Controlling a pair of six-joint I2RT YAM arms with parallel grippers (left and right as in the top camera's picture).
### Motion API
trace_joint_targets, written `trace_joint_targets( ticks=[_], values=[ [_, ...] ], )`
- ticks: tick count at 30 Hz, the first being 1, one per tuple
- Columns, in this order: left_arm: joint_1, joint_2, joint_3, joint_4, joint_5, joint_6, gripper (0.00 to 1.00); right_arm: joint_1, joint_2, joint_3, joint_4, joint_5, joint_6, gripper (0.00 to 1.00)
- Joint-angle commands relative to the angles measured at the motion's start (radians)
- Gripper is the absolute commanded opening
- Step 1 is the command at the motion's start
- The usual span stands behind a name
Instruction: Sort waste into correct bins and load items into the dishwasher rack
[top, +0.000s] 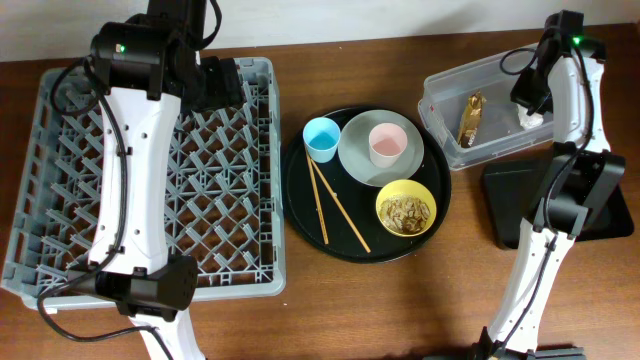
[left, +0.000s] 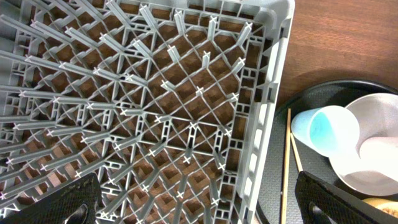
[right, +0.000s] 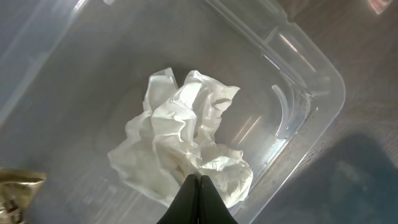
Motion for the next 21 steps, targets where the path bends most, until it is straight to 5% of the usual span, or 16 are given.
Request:
trace_joint_targets(
  ticks=[1,21],
  values=[
    [0.000,-0.003,0.008,-0.002,-0.014,0.013,0.99,-0.019,0.018,-0.001,-0.003,0.030,0.002,0.04],
    [0.000,-0.003,0.008,-0.002,-0.014,0.013,0.99,-0.034,0.047,0.003,-0.140,0.145,0.040,0.04]
  ],
)
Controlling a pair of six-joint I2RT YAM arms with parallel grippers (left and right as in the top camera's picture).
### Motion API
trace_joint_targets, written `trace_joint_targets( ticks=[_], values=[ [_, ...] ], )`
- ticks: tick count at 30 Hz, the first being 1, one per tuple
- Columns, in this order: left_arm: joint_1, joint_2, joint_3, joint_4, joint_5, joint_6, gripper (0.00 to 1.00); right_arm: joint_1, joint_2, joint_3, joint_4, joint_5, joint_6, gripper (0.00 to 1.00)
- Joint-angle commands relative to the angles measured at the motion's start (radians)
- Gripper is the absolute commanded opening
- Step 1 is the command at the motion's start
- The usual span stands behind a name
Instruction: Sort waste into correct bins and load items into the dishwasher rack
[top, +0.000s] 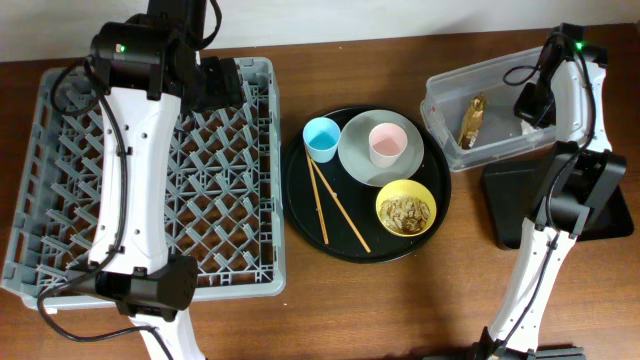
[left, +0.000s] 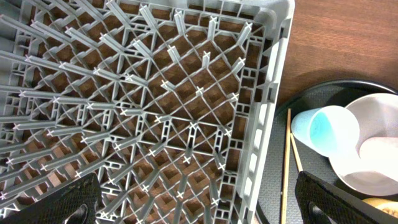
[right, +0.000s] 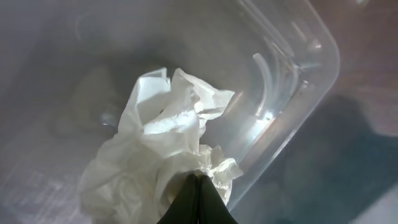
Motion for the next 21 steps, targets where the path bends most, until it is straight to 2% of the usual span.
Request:
trace_joint_targets(
  ticks=[1,21],
  values=[
    [0.000,-0.003,0.008,-0.001,-0.014,0.013,0.99,-0.010,0.016,0.003,-0.026,0.094,0.023,0.04],
    [0.000,-0.003,0.008,-0.002,-0.014,0.013,0.99,-0.009,-0.068,0.004,-0.116,0.078,0.053,0.04]
  ],
)
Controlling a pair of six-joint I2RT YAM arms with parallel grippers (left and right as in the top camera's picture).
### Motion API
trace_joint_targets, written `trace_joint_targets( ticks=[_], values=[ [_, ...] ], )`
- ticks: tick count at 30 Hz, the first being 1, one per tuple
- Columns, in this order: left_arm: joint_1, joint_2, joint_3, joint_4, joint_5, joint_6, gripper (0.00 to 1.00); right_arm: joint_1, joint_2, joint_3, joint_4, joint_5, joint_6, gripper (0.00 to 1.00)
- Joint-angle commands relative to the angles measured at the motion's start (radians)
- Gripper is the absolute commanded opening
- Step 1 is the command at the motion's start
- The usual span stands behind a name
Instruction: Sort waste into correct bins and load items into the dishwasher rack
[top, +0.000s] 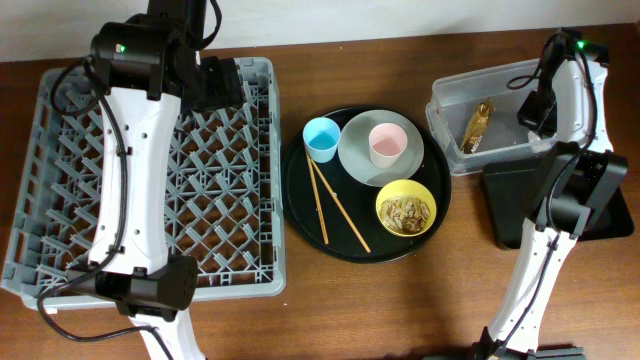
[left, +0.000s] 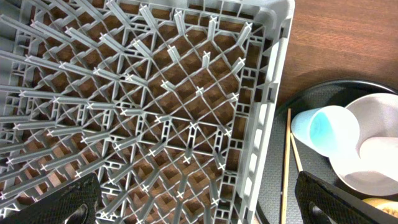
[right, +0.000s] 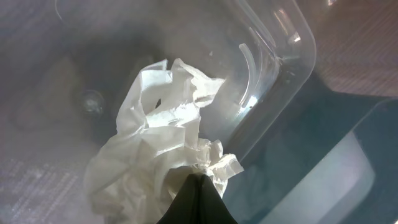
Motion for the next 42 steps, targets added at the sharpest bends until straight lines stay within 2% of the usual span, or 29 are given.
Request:
trace_joint_targets(
  ticks=[1,8,9,10,15,20,24,26,29,33,37,42],
  values=[
    [0.000,-0.003,0.008,-0.001,-0.014,0.013,0.99,-0.009,-0.056,0.004,-0.017,0.009,0.017,0.04],
    [0.000,-0.003,0.008,-0.002,-0.014,0.013,0.99,-0.009,-0.069,0.047,-0.022,-0.043,0.034,0.04],
    [0.000,-0.003,0.008,-0.002,-0.014,0.013,0.99,-0.009,-0.077,0.086,-0.023,-0.090,0.030,0.08],
    [0.000,-0.003,0.008,-0.002,-0.014,0.013,0.99,-0.008,-0.087,0.141,-0.023,-0.149,0.010,0.20],
    [0.000,-0.003,0.008,-0.001,-0.014,0.013,0.99,-0.009,-0.119,0.431,-0.104,-0.301,-0.030,0.48],
    [0.000,-0.003,0.008,-0.002,-0.014,0.013,0.99,-0.024,-0.129,0.745,-0.322,-0.315,-0.018,0.49],
    [0.000,-0.003,0.008,-0.002,-0.014,0.013,0.99,-0.091,-0.254,0.661,-0.322,-0.488,-0.026,0.50],
    [0.000,-0.003,0.008,-0.001,-0.014,0.013,0.99,-0.123,-0.350,0.563,-0.322,-0.542,-0.026,0.52],
    [0.000,-0.003,0.008,-0.002,-0.014,0.013,0.99,-0.139,-0.513,0.342,-0.322,-0.467,-0.056,0.53],
    [0.000,-0.003,0.008,-0.002,-0.014,0.013,0.99,-0.143,-0.757,-0.101,-0.320,-0.228,-0.022,0.53],
    [0.000,-0.003,0.008,-0.001,-0.014,0.013,0.99,-0.146,-0.859,-0.473,-0.235,-0.238,-0.015,0.53],
    [0.000,-0.003,0.008,-0.002,-0.014,0.013,0.99,-0.147,-0.850,-0.851,0.018,-0.373,-0.052,0.55]
  ],
)
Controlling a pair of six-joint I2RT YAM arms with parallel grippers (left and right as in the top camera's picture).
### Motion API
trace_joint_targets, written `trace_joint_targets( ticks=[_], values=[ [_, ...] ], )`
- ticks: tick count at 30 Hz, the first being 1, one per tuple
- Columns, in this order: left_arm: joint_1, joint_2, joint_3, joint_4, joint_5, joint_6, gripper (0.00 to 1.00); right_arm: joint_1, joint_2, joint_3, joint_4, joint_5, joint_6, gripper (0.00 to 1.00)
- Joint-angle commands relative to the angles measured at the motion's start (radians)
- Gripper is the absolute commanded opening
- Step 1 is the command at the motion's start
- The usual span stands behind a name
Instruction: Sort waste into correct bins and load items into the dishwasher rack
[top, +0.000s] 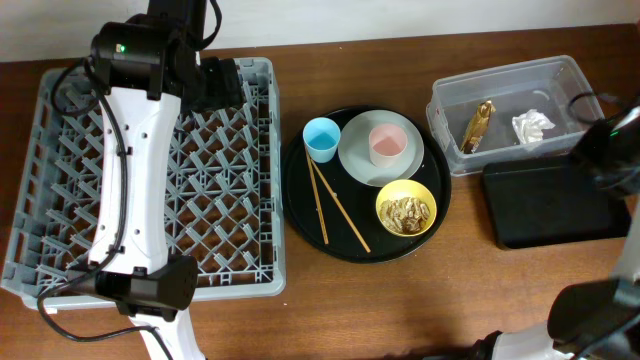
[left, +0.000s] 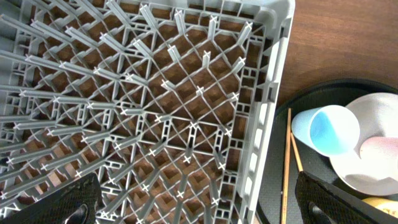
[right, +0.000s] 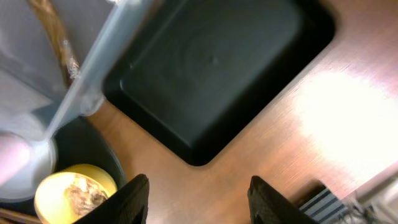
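Note:
A crumpled white tissue (top: 533, 126) and a gold wrapper (top: 477, 125) lie in the clear bin (top: 450, 95). On the round black tray (top: 300, 215) stand a blue cup (top: 321, 138), a grey plate (top: 355, 165) with a pink cup (top: 387, 145), a yellow bowl (top: 406, 210) of food scraps and a pair of chopsticks (top: 330, 205). My right gripper (right: 205, 199) is open and empty over bare table, below the black bin (right: 217, 68). My left gripper (left: 196, 205) hangs open over the far right corner of the grey dishwasher rack (left: 273, 93).
The grey rack (top: 30, 180) fills the left of the table and holds nothing. The black bin (top: 555, 205) sits just in front of the clear bin at the right. My right arm (top: 608, 150) shows at the right edge.
My right gripper was shut on the tissue inside the clear bin. Now it is open, away from the bin over the table, and the tissue lies in the bin.
At all three earlier moments my right gripper was shut on the tissue low in the clear bin, and the bin shifted a little to the right. Now the tissue lies loose beside the gold wrapper. My left arm has stayed over the rack.

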Motion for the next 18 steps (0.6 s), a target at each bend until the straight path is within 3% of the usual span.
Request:
trace_joint_targets(
  ticks=[1,5,6,8,11,16,18],
  values=[
    [0.000,-0.003,0.008,0.001,-0.014,0.012,0.99,-0.002,0.024,-0.236,0.148,-0.097,-0.024,0.57],
    [0.000,-0.003,0.008,0.000,-0.014,0.012,0.99,-0.002,0.024,-0.431,0.366,-0.100,-0.010,0.62],
    [0.000,-0.003,0.008,0.000,-0.014,0.012,0.99,-0.002,0.024,-0.483,0.430,-0.099,-0.010,0.46],
    [0.000,-0.003,0.008,0.000,-0.014,0.012,0.99,-0.002,0.024,-0.565,0.528,-0.095,-0.010,0.04],
    [0.000,-0.003,0.008,0.000,-0.014,0.012,0.99,0.000,0.025,-0.733,0.722,-0.100,-0.011,0.04],
    [0.000,-0.003,0.008,0.001,-0.014,0.012,0.99,0.000,0.025,-0.791,0.753,-0.110,-0.070,0.04],
    [0.000,-0.003,0.008,0.001,-0.014,0.012,0.99,0.000,0.025,-0.792,0.749,-0.221,-0.189,0.06]
  ],
)
